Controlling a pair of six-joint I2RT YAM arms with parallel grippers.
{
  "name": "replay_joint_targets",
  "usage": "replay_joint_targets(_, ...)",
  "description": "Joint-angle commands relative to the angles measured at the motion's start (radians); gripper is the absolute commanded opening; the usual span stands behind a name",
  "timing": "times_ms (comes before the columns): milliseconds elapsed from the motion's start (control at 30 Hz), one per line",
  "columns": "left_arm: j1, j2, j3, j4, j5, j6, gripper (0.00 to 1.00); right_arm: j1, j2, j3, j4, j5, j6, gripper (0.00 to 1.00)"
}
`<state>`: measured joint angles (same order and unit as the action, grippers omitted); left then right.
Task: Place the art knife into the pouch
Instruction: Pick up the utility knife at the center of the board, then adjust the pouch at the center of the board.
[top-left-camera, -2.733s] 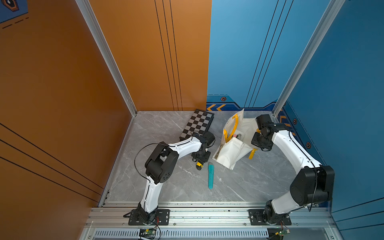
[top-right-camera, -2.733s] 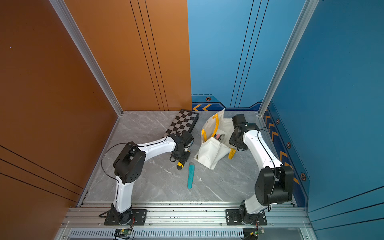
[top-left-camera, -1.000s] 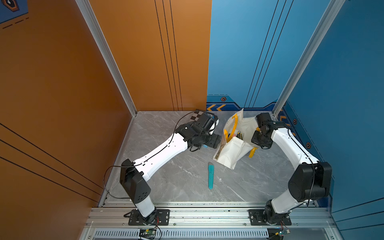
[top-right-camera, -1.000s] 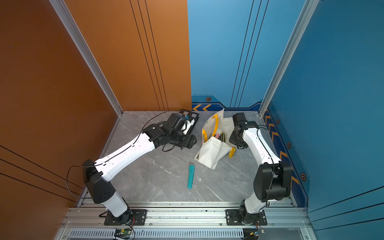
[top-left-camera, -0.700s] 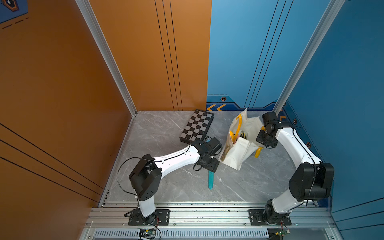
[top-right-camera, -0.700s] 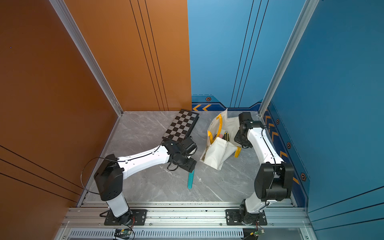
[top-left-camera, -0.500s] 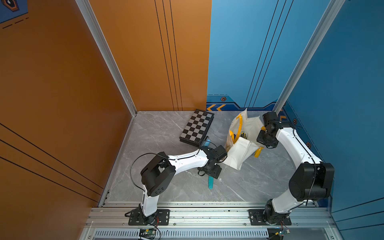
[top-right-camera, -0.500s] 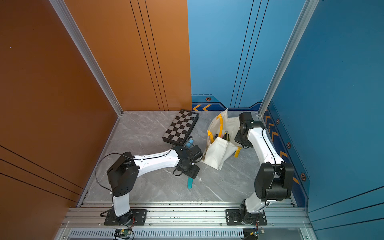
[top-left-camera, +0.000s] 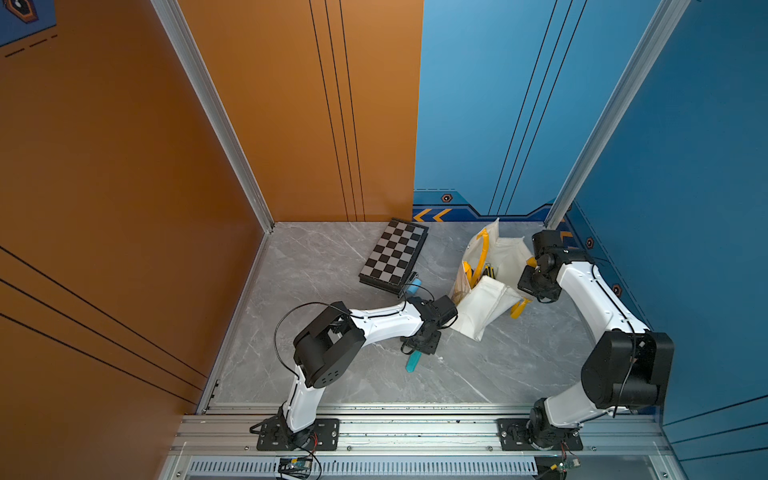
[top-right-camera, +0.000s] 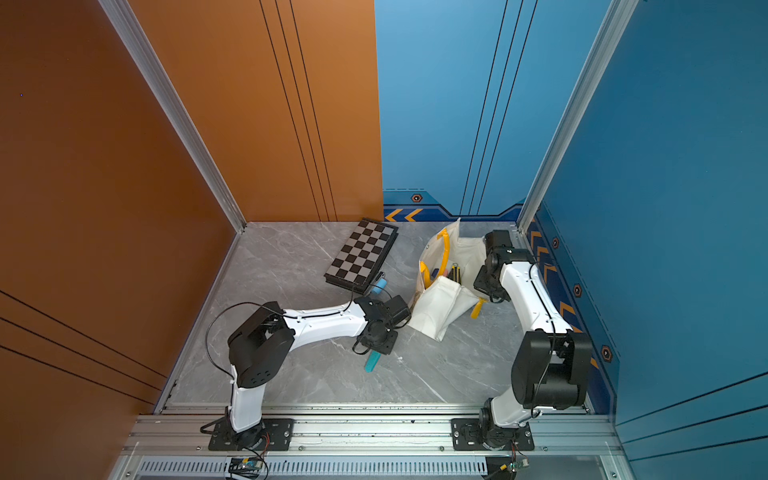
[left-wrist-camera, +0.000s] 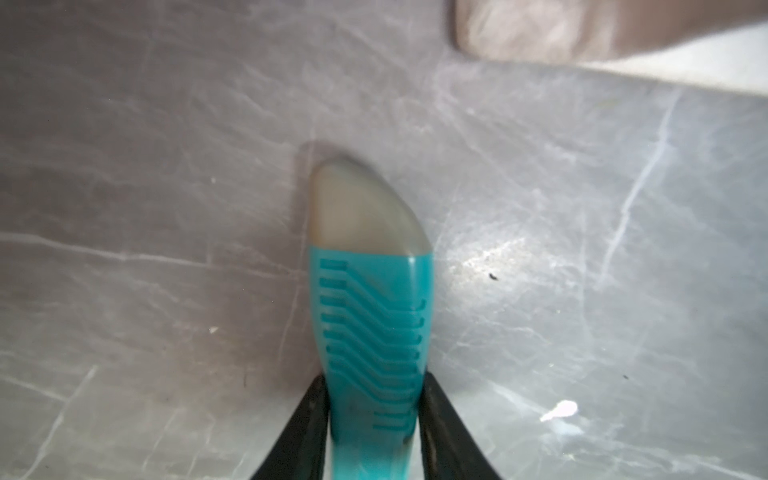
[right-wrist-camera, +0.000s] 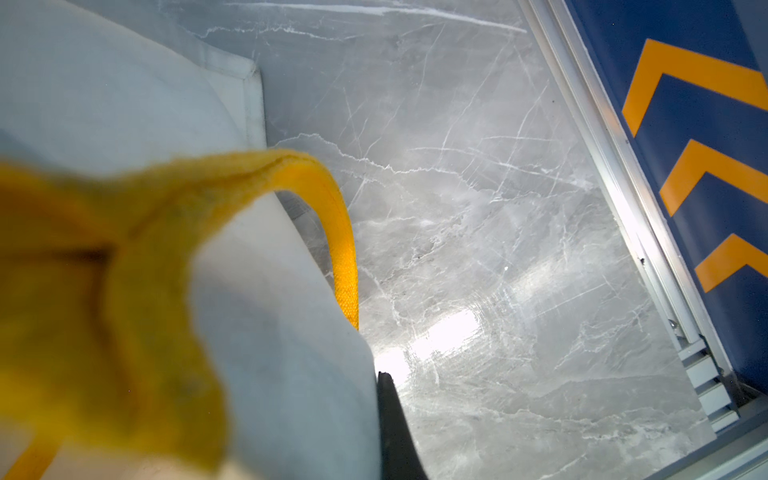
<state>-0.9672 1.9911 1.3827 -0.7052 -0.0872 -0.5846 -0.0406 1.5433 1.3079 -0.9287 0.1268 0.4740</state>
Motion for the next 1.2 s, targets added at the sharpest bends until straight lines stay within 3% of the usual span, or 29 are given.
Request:
replay_joint_targets(0,0.029,-0.002,-0.007,0.012,-0.015,0.011,0.35,-0.019,-0.041,-0.021,0.011,0.005,-0.001,0.00)
replay_joint_targets(400,0.180,-0.281,0.001,-0.020,-0.077,0.109,0.31,-0.005,-0.029,-0.026,0.083,-0.033,0.081,0.00)
replay_joint_targets(1167,0.225,-0.328,-0.014,-0.031,-0.111,0.121,0.28,0.053,0.023,0.002,0.123,-0.019,0.123,0.00)
